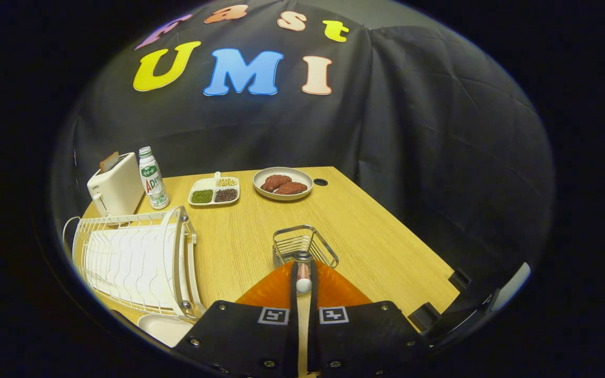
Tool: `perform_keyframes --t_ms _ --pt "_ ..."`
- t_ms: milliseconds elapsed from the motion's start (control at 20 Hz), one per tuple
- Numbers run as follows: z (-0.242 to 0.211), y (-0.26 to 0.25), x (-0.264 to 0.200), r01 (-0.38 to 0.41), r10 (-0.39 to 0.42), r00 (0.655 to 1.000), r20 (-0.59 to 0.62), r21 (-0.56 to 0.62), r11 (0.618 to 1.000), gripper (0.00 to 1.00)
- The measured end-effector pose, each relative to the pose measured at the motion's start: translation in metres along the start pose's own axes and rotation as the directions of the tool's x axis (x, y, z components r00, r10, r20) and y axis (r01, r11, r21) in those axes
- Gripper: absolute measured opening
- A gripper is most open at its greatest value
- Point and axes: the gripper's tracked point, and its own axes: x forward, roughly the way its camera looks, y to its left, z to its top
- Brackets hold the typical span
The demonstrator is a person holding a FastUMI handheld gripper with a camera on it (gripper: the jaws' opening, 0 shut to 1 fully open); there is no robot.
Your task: Take the plate from the dish rack, then take the spoon from the basket and place it into the plate.
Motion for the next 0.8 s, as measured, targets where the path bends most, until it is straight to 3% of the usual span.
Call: perform_keyframes --t_ms 400,600,800 --pt "0.038 0.010 -0.067 -0.054 0.064 0.991 0.113 -0.088 0.995 0.07" --pt "0.048 0.036 -0.112 -0.154 0.173 0.971 0.166 -0.123 0.980 0.07" --pt "0.037 0.069 -0.156 -0.274 0.309 0.934 0.178 -0.199 0.941 0.07"
